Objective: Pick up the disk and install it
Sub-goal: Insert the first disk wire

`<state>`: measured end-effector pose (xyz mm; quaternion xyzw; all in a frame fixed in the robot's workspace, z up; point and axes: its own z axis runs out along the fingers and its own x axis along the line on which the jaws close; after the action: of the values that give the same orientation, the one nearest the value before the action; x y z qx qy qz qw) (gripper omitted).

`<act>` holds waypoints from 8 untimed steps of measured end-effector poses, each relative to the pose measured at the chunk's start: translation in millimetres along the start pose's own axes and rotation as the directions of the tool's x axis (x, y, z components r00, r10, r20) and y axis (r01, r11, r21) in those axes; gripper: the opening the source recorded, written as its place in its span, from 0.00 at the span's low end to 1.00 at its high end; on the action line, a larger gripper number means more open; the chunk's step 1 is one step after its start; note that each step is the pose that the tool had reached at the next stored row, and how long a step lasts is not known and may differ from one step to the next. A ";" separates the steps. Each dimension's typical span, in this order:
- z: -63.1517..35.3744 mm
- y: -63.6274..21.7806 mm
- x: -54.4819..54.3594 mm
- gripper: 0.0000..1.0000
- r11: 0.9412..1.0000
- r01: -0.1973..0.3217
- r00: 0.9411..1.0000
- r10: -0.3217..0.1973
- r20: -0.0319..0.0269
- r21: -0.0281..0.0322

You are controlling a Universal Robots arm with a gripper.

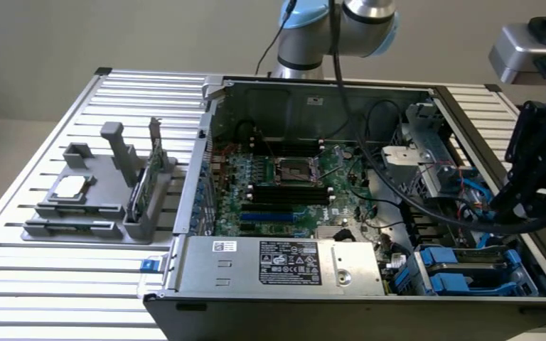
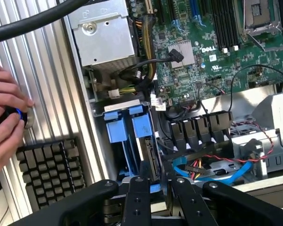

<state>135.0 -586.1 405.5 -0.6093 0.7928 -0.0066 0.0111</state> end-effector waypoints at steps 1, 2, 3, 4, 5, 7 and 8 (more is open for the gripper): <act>0.0 0.0 0.0 0.25 1.000 -0.015 1.000 0.015 0.000 0.000; 0.0 0.0 0.0 0.25 1.000 -0.031 1.000 0.031 -0.001 0.000; 0.0 0.0 0.0 0.25 0.999 -0.046 0.999 0.046 -0.001 0.000; 0.0 0.0 0.0 0.25 0.998 -0.061 0.998 0.061 -0.001 0.001; 0.0 0.0 0.0 0.25 0.997 -0.076 0.997 0.076 -0.002 0.001; 0.0 0.0 0.0 0.25 0.994 -0.107 0.994 0.107 -0.002 0.001; 0.0 0.0 0.0 0.25 0.993 -0.122 0.993 0.122 -0.003 0.001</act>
<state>135.1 -586.1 405.4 -0.5597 0.8286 -0.0073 0.0106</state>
